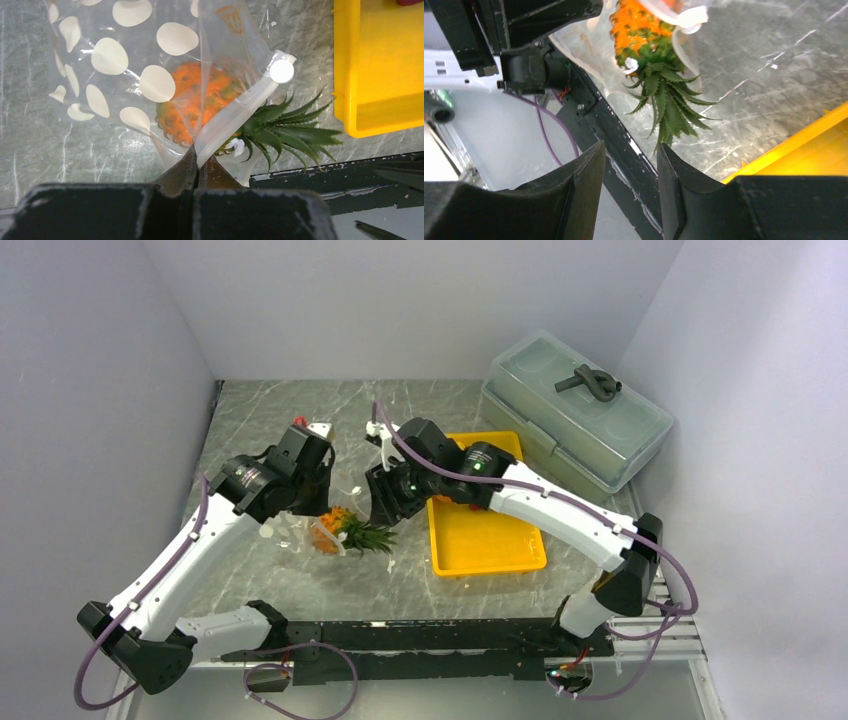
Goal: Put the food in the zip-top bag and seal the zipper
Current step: Place the fake fruit in the zipper food storage bag, then adjust the zipper food storage bag at the center of the board.
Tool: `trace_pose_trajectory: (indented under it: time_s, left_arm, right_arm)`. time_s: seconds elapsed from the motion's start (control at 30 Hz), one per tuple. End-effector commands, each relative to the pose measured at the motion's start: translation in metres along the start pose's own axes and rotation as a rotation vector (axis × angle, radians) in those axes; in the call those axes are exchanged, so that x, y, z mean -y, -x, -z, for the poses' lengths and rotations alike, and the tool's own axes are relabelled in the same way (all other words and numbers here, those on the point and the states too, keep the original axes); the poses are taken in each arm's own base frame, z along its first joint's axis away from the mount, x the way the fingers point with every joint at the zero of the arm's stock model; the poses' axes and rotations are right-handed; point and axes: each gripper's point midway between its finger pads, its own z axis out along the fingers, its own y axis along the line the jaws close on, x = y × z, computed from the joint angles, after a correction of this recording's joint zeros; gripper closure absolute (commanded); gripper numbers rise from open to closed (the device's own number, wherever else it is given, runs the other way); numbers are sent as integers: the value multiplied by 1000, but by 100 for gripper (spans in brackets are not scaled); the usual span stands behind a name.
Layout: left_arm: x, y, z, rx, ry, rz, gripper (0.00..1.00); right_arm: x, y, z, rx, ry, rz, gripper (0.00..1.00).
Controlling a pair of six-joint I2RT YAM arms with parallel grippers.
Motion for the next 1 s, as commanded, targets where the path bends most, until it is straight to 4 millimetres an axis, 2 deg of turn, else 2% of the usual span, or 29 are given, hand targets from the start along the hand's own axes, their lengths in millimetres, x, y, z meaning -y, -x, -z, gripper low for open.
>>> trace_pose_trajectory:
  time_s: [0.0, 0.27, 0.73, 0.97]
  left_arm:
    - [5, 7, 5, 38, -28, 10, 100]
    - [6, 9, 8, 35, -30, 8, 100]
    - [7, 9, 9, 22, -29, 16, 100]
    - [5, 9, 13, 23, -22, 19, 100]
  right_arm:
    - [11, 18, 4, 139, -81, -60, 54]
    - [19, 15, -12, 185, -79, -80, 54]
    - [23, 38, -52, 317, -83, -93, 53]
    - [26, 40, -75, 326, -85, -75, 52]
